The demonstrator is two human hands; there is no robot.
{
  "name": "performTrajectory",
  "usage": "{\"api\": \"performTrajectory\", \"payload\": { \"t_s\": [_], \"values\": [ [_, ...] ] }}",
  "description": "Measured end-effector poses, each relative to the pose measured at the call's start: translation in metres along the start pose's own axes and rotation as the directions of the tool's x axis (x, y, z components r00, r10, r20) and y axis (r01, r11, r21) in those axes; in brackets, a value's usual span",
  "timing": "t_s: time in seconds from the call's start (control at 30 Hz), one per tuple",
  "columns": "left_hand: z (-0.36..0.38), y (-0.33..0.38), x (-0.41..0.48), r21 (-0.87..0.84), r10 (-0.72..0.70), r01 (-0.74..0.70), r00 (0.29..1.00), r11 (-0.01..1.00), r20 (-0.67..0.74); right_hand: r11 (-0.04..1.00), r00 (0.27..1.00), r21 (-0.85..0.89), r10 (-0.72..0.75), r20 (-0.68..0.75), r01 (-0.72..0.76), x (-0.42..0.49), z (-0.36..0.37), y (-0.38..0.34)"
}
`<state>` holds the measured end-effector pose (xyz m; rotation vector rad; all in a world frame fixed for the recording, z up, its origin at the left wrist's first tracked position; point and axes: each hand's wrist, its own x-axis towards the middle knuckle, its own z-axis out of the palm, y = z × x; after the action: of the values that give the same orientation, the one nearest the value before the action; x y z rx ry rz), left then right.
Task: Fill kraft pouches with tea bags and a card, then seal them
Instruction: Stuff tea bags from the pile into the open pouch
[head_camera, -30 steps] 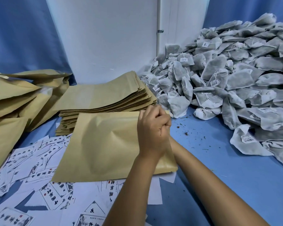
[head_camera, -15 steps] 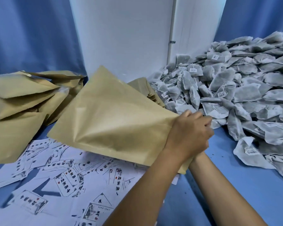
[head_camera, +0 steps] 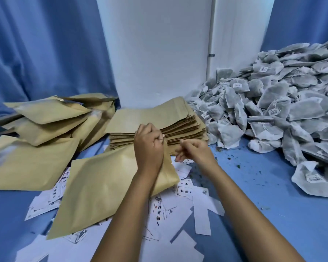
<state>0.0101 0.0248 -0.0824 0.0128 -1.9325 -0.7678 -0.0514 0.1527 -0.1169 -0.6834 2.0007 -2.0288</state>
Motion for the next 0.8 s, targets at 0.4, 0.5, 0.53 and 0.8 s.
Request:
{"api": "performTrajectory", "payload": {
  "t_s": [0.4,0.5,0.53,0.8],
  "values": [
    [0.017,-0.02,-0.028,-0.139,0.092,-0.086,0.995,0.987,0.036,0.596,0.992,-0.796,-0.008,0.125,0.105,0.004,-0.016,0.05],
    [0.016,-0.02,-0.03,-0.151,0.097,-0.093,0.995,0.984,0.021,0.616,0.998,-0.785,-0.032,0.051,0.059,0.004,-0.019,0.049],
    [0.015,-0.02,-0.03,-0.159,0.094,-0.09,0.995,0.983,0.017,0.609,0.998,-0.791,-0.043,0.04,0.057,0.004,-0.02,0.049],
    [0.013,-0.019,-0.03,-0.182,0.096,-0.093,0.995,0.979,0.01,0.871,0.954,-0.488,-0.099,-0.282,-0.054,-0.003,-0.044,0.032]
  ]
}}
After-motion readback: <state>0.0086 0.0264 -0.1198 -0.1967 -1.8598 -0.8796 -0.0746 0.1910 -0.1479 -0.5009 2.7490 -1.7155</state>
